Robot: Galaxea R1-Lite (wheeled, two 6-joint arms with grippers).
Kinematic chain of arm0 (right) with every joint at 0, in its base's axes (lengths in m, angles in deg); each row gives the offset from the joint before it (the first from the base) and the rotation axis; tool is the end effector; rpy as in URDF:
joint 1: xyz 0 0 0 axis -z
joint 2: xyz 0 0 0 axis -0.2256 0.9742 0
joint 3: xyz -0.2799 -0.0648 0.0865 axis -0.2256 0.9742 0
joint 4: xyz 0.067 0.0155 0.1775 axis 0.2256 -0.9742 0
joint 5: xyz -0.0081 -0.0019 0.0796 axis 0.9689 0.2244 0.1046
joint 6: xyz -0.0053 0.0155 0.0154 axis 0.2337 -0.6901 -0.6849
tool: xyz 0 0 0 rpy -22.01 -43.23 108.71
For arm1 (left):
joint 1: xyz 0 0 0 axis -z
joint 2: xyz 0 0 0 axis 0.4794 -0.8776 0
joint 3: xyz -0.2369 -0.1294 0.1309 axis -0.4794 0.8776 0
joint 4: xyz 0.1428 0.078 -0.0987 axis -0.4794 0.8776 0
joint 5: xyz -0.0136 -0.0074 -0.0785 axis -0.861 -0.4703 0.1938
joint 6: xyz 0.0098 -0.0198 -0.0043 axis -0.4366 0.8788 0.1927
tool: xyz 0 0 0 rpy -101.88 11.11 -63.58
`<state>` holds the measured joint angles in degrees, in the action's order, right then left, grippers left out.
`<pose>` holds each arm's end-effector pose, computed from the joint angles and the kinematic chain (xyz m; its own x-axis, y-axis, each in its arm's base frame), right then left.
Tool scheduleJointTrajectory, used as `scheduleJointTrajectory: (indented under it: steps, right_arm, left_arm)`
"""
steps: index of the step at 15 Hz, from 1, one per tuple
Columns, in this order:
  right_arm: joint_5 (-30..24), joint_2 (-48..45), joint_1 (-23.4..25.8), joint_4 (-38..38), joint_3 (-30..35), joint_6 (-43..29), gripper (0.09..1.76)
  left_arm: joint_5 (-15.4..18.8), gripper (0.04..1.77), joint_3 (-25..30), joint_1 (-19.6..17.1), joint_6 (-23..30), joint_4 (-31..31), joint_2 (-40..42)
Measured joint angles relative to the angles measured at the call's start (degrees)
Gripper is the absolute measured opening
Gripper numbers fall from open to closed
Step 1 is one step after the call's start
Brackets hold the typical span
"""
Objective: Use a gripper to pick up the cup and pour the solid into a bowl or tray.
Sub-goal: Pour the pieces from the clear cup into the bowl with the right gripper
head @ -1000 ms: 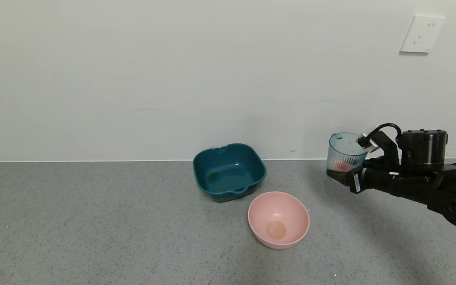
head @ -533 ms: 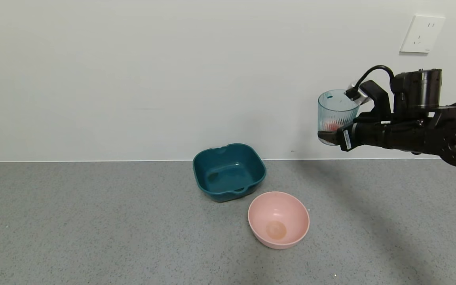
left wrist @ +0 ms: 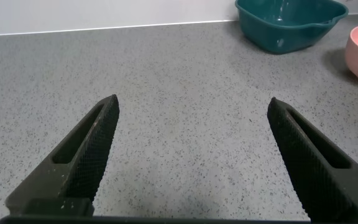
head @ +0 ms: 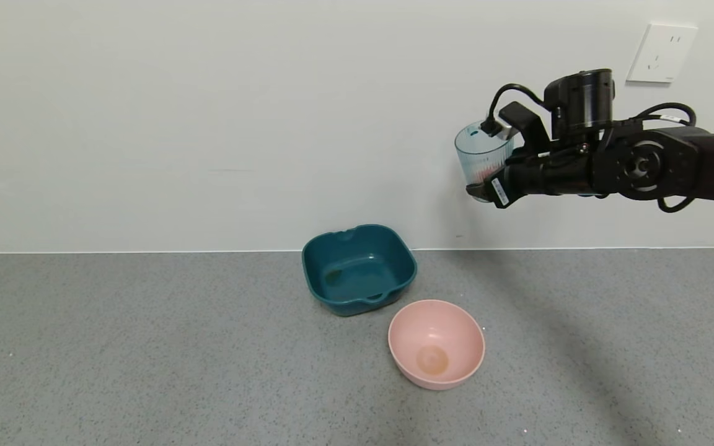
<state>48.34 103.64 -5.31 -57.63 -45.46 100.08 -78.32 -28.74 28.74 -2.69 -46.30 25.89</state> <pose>0.4134 0.1363 0.2592 0.9028 0.2651 -0.3387 -0.3912 0.8334 -0.3903 -0.0228 -0.0001 0.0750 1.0000 -0.0078 -0.0043 0.0079 0.9992 0.0384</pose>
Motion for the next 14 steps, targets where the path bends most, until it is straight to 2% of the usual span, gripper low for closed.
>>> scheduleJointTrajectory:
  steps: [2,5,10,14]
  right_arm:
    - [5.94,4.35,-1.77,-1.65,-4.62,8.17,1.29]
    - [13.92,8.87,-5.27,-1.12,-6.50,15.60,1.29]
    - [17.23,12.07,-8.41,3.45,-6.85,25.56,1.29]
    - [22.99,12.46,-10.70,6.95,-6.85,36.63,1.29]
  left_arm:
    - [-0.02,1.72,0.00,0.00,0.00,0.00,-0.02]
    - [-0.02,1.72,0.00,0.00,0.00,0.00,0.00]
    - [0.00,1.72,0.00,0.00,0.00,-0.02,-0.02]
    - [0.00,1.72,0.00,0.00,0.00,0.00,0.00]
